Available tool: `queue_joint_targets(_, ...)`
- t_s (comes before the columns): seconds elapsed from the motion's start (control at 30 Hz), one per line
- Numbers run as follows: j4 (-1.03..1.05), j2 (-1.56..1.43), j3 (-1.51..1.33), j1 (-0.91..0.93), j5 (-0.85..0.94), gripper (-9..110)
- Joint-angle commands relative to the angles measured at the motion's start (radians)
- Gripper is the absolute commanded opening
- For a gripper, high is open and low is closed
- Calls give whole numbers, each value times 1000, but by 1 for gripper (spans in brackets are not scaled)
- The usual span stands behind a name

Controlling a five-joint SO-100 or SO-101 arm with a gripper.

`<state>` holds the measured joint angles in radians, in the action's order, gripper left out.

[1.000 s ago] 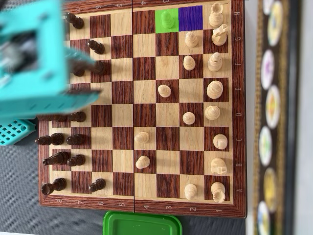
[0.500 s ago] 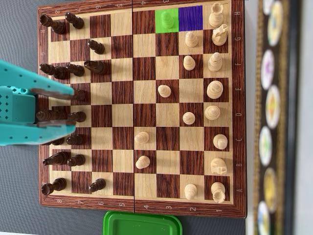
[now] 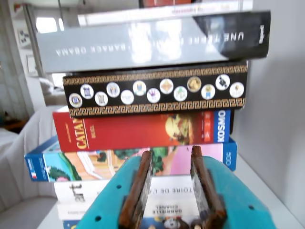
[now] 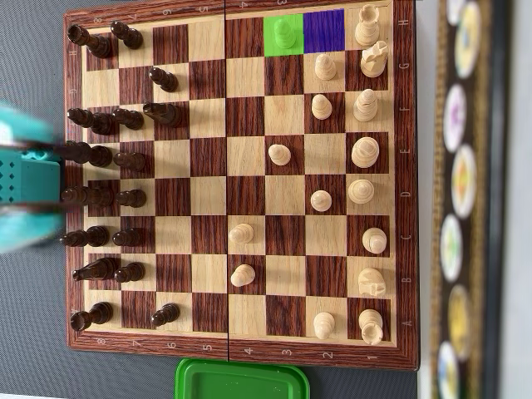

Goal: Play chess

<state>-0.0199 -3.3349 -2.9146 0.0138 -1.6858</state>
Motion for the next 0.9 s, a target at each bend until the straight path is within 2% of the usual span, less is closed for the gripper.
queue_joint_targets(0.0,-216,-14,-23,-6,2,14)
queue_joint_targets(0.37,-824,-15,-161,-9,11,14)
queue_joint_targets(0.6,-1232,-15,-244,-15,143,13)
queue_joint_targets(0.87,-1477,-15,-245,-11,144,13)
